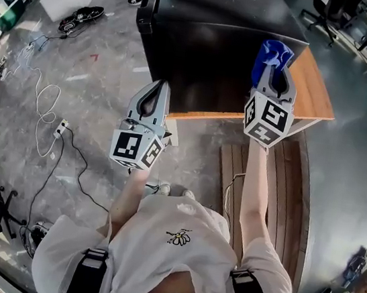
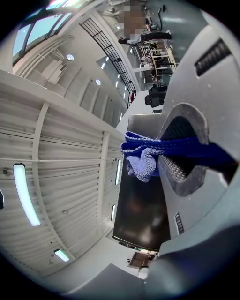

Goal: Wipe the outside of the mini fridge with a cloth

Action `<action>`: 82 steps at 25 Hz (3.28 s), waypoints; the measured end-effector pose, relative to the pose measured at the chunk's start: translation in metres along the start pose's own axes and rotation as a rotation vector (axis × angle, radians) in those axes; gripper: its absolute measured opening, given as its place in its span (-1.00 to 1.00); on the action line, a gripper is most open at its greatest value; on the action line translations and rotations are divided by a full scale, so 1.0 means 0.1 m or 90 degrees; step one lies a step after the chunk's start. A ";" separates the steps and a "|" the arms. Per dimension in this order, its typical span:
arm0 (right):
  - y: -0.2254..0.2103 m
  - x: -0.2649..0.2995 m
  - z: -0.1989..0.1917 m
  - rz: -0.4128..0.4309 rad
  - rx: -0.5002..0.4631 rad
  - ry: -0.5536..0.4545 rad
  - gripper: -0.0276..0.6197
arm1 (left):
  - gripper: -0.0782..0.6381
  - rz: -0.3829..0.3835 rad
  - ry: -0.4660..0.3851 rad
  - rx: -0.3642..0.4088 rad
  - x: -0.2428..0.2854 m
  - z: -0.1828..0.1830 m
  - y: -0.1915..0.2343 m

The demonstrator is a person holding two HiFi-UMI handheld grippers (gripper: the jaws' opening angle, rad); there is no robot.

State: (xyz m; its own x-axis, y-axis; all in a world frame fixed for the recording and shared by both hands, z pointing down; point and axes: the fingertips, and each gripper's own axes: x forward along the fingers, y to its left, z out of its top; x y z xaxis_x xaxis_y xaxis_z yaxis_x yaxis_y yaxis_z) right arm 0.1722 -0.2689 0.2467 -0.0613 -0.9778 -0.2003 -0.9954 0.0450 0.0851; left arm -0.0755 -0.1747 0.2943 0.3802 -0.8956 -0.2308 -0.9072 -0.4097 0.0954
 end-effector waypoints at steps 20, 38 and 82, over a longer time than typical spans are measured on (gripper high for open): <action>-0.93 0.08 -0.13 -0.154 -0.007 0.027 -0.73 | -0.77 0.009 0.007 -0.006 -0.02 -0.01 0.12; 1.18 -0.43 0.27 0.155 0.075 -0.028 -0.73 | -0.77 0.059 0.003 0.006 -0.31 0.11 0.62; 2.27 -0.29 -0.29 0.259 0.012 0.016 -0.72 | -0.77 0.072 0.032 -0.005 -0.38 -0.08 0.74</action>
State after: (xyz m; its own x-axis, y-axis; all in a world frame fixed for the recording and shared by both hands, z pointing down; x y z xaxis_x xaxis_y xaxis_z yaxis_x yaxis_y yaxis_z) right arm -0.0501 -0.2359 0.3004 -0.4487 -0.8842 -0.1297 -0.8915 0.4328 0.1339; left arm -0.1550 -0.1726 0.3177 0.2839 -0.9437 -0.1700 -0.9436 -0.3065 0.1255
